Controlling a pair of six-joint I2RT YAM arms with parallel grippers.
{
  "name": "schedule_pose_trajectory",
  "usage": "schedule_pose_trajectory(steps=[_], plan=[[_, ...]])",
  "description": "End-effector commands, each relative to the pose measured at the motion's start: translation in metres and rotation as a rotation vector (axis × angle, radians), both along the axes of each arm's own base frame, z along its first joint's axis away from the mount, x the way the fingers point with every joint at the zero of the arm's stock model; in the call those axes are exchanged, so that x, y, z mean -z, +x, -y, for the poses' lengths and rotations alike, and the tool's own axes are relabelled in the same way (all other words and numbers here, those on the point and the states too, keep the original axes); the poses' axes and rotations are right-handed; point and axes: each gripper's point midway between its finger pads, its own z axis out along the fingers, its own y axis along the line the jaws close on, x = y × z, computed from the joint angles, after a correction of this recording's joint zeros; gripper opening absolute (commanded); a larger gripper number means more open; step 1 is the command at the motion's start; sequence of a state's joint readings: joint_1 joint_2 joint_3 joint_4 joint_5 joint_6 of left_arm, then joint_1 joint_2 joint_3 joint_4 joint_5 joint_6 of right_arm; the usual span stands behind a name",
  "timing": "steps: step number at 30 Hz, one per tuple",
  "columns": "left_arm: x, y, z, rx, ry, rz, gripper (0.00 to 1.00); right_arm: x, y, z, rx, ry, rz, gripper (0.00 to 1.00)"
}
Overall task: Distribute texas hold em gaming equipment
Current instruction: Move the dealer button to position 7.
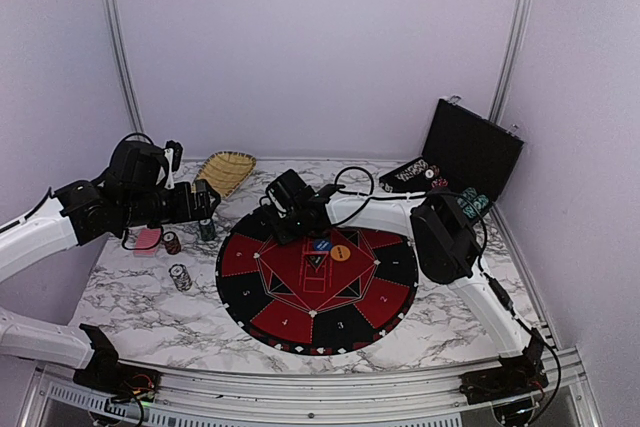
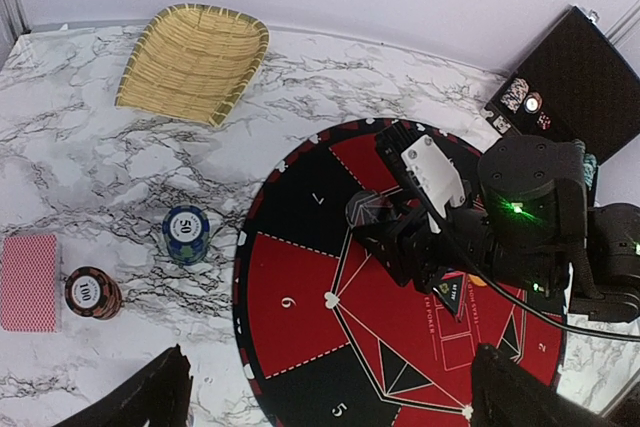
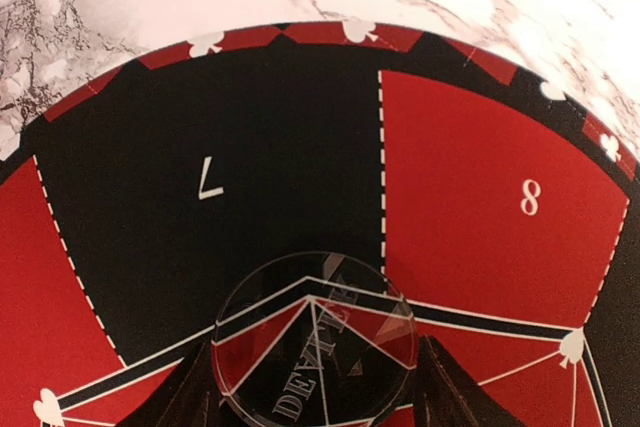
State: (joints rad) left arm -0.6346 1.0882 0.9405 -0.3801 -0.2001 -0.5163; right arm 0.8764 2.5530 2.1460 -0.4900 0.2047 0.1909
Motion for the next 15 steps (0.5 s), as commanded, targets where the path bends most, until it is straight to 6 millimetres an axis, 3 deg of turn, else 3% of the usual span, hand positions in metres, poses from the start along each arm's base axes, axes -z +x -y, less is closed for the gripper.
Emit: schedule_pose_trajectory(steps=[1, 15], plan=[[0.000, 0.002, 0.002, 0.005, -0.002, -0.011, 0.99, 0.035, 0.004, 0.030, 0.056, -0.083, -0.062, 0.59], [0.000, 0.002, 0.003, 0.007, -0.006, -0.012, 0.99, 0.022, 0.007, 0.026, 0.052, -0.063, -0.051, 0.64]])
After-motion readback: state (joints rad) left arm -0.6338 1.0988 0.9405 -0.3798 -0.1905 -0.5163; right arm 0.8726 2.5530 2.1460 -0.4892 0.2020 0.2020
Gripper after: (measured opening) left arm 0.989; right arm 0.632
